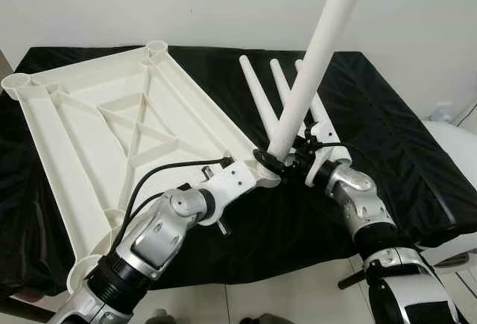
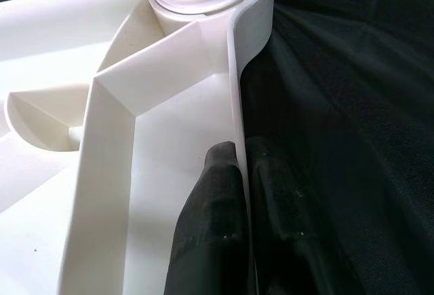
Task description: Building children table
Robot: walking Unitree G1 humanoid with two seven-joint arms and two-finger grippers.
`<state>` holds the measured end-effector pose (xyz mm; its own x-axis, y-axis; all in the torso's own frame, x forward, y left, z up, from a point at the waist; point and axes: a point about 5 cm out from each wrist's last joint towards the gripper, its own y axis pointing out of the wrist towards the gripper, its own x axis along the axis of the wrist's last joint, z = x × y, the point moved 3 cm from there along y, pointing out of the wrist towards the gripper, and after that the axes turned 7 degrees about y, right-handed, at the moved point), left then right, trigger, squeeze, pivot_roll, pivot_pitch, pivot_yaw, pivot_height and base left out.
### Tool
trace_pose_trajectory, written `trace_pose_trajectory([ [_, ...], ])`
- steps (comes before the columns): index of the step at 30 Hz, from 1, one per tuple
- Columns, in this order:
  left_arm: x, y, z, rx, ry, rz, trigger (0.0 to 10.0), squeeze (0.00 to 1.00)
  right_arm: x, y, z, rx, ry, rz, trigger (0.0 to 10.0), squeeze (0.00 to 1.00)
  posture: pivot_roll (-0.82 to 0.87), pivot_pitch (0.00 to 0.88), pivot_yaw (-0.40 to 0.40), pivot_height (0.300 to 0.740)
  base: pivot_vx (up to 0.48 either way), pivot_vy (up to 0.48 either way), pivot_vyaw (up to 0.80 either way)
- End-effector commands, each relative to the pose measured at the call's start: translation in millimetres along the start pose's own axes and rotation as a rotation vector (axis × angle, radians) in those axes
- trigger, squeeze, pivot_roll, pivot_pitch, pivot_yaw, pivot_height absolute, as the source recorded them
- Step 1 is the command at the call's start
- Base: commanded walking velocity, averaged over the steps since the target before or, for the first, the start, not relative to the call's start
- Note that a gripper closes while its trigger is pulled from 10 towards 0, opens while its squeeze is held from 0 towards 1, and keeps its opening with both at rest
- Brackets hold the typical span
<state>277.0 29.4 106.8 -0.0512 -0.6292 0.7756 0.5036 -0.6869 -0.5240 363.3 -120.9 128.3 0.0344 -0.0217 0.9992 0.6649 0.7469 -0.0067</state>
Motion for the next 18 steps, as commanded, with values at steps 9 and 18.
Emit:
trace_pose_trajectory([
  [9,2.6,7.1,-18.3,-0.091,-0.010,-0.021,10.0,0.00,-8.4,-3.2,-1.7,0.055,-0.001,0.037,0.0,0.00,0.04,0.000,-0.104,0.740,0.000,0.000,0.00],
  [18,3.7,7.9,-20.1,-0.100,-0.009,-0.024,10.0,0.00,-16.1,-4.8,4.6,0.053,0.016,0.026,10.0,0.00,0.03,0.000,-0.101,0.740,0.000,0.000,0.00],
])
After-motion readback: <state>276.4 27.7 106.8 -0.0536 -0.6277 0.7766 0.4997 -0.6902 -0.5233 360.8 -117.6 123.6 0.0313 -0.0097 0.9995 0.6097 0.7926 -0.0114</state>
